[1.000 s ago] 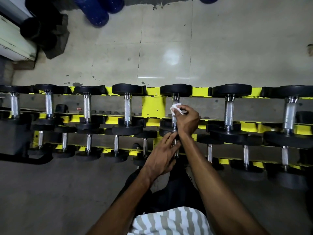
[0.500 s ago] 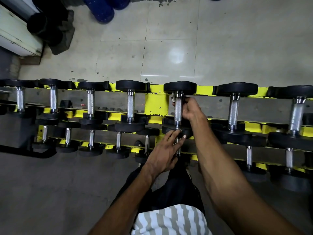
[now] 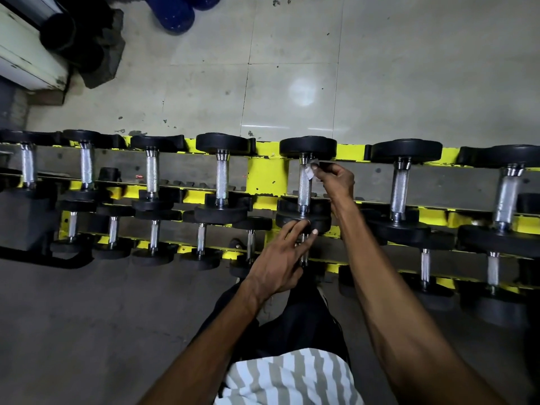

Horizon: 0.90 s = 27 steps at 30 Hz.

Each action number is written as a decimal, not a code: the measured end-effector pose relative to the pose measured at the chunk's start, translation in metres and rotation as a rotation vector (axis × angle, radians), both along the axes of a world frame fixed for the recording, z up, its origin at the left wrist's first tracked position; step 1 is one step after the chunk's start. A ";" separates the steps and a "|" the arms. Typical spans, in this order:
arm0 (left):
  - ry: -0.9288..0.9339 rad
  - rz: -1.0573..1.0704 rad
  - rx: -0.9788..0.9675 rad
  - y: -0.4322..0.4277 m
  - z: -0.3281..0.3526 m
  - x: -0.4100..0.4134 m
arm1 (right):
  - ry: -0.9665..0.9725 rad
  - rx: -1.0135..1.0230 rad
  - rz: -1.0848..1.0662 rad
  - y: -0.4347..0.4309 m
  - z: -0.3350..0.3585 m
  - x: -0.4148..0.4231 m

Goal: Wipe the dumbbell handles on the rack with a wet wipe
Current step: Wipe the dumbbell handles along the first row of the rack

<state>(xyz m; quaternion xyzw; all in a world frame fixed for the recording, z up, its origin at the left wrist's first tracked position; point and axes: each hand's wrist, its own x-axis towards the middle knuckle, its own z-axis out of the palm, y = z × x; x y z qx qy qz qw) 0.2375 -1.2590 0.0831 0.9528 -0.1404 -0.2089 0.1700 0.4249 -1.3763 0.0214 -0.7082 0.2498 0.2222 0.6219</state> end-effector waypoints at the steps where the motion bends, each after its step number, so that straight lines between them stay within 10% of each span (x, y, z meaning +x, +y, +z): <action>1: -0.001 0.001 -0.003 0.000 0.000 0.000 | -0.009 -0.040 0.038 -0.002 0.004 0.000; 11: -0.013 0.023 0.007 -0.004 -0.002 -0.002 | 0.081 -0.145 0.368 -0.030 -0.001 -0.050; 17: -0.019 0.019 0.008 -0.003 0.000 -0.002 | 0.082 -0.031 0.019 -0.006 0.001 -0.023; 22: -0.020 0.017 0.005 -0.003 0.002 -0.001 | -0.184 -0.312 -0.056 0.017 0.016 -0.007; 27: -0.026 0.036 -0.011 -0.004 0.002 -0.001 | -0.772 -0.673 0.386 0.011 0.020 -0.030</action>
